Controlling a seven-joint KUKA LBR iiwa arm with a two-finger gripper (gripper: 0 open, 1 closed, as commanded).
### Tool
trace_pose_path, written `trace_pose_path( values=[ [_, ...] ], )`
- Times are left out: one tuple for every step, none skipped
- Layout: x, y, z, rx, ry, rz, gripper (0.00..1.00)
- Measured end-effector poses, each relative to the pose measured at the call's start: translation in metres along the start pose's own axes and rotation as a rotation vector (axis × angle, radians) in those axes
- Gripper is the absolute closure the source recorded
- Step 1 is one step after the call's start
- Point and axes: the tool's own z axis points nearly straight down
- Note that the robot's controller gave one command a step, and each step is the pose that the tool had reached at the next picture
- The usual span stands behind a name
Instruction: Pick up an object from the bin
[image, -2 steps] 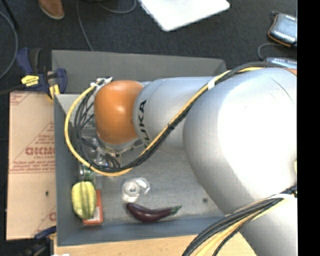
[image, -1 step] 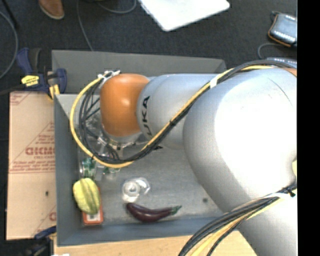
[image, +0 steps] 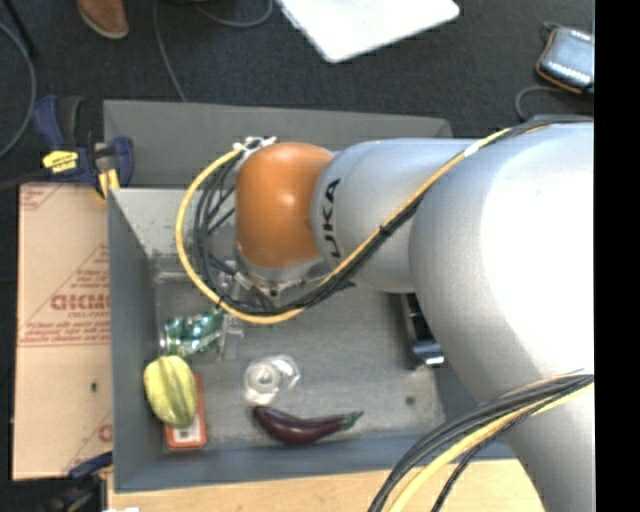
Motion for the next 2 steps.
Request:
trace_pose_path(
  values=[
    [0.0,-0.031,0.004,0.0,-0.006,0.072,0.0],
    [-0.002,-0.006,0.013,-0.001,-0.004,0.244,0.0]
  ],
)
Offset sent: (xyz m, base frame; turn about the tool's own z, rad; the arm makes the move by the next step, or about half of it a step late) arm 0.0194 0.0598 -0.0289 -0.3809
